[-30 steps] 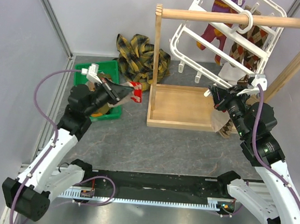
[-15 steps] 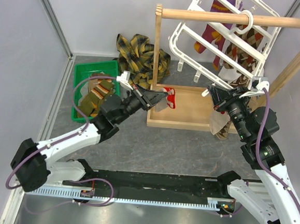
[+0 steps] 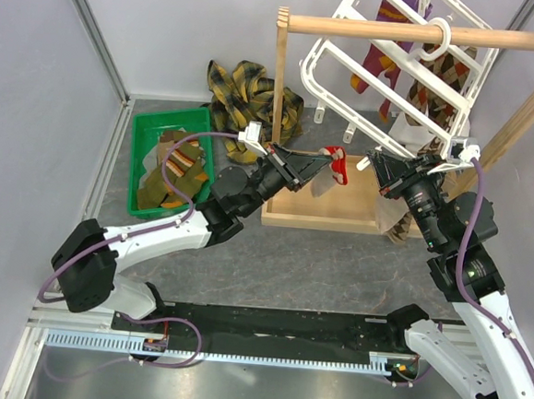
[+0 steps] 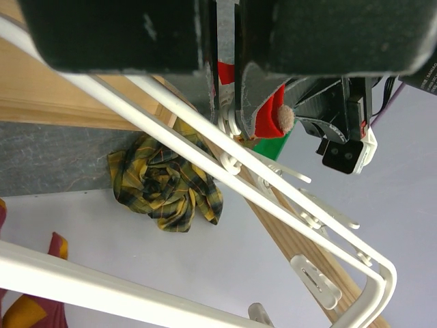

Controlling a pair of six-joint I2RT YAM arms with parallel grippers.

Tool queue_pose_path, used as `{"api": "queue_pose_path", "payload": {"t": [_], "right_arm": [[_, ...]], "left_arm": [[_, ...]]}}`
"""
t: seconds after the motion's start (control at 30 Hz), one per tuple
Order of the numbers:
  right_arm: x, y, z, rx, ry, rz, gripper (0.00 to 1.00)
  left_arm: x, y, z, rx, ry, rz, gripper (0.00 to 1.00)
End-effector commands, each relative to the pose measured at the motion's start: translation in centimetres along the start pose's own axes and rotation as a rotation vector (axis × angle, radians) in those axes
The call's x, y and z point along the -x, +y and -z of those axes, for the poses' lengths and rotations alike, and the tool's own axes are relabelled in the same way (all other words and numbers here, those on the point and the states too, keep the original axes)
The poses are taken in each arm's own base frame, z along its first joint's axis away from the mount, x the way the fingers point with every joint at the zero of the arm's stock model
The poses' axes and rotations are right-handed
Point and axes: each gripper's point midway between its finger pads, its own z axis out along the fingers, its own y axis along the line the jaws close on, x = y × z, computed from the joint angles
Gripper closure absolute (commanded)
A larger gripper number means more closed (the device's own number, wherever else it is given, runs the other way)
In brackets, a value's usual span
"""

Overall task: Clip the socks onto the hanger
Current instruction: Clamp the sock onto the hanger.

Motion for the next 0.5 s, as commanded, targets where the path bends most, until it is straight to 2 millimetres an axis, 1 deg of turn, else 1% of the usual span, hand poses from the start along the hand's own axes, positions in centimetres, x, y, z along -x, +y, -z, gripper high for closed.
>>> {"api": "queue_pose_path", "payload": {"t": [0.0, 0.03, 0.17, 0.47], "right_arm": [[1.2, 1.1, -0.5, 0.051, -0.048, -0.008, 1.0], [1.2, 1.1, -0.5, 0.054, -0.045, -0.008, 1.0], [1.4, 1.2, -0.4, 0.057, -0.05, -0.008, 1.0], [2.3, 1.6, 0.1, 0.066, -0.073, 0.0, 1.0]], "left_arm": [[1.0, -3.9, -1.4, -0.103, -0.073, 0.033, 0.98], [0.6, -3.6, -1.6, -0.096, -0.069, 0.033, 0.98], [0.0, -3.7, -2.0, -0.094, -0.066, 0.029, 0.98], [-0.3, -3.2, -2.3, -0.072, -0.077, 0.013, 0.98]]}}
